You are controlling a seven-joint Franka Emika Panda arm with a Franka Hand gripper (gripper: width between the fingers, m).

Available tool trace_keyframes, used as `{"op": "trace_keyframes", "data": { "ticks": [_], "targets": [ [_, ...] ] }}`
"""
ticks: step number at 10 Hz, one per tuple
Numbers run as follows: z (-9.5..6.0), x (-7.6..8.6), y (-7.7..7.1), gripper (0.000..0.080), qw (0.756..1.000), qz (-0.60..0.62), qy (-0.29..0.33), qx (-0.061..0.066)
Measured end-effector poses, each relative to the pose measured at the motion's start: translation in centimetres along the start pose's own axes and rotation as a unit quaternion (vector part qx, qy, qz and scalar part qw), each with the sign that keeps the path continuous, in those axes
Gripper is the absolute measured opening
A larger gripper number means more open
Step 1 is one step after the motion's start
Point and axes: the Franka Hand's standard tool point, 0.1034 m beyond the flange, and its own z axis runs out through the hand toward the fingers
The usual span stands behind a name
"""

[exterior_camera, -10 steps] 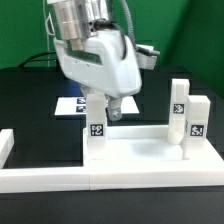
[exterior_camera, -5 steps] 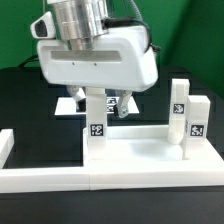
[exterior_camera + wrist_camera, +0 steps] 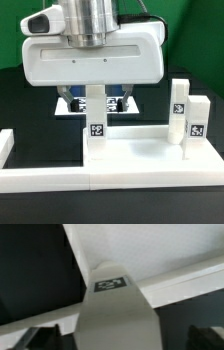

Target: Assemble desk

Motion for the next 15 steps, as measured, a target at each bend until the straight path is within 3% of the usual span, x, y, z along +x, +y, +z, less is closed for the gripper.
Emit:
{"op": "trace_keyframes", "data": {
  "ticks": [1, 3, 6, 7, 8, 11, 12, 13, 14, 15],
  "targets": [
    [0.00, -0.01, -0.06, 0.0524, 0.999, 0.040, 0.000, 0.001],
    [0.03, -0.01, 0.21, 0.0292, 0.996, 0.092, 0.000, 0.000],
    [0.06, -0.03, 0.33, 0.0292, 0.970, 0.241, -0.001, -0.001],
    [0.05, -0.04, 0.37, 0.0292, 0.946, 0.324, -0.001, -0.001],
    [0.07, -0.06, 0.51, 0.0292, 0.915, 0.404, -0.007, 0.009],
    [0.19, -0.08, 0.54, 0.0292, 0.780, 0.623, -0.032, 0.040],
    [0.27, -0.23, 0.73, 0.0292, 0.760, 0.647, -0.034, 0.048],
    [0.35, -0.24, 0.50, 0.0364, 0.742, 0.668, -0.035, 0.047],
    [0.40, -0.27, 0.47, 0.0364, 0.754, 0.654, -0.035, 0.047],
    [0.41, -0.28, 0.45, 0.0545, 0.771, 0.635, -0.033, 0.046]
  ]
}}
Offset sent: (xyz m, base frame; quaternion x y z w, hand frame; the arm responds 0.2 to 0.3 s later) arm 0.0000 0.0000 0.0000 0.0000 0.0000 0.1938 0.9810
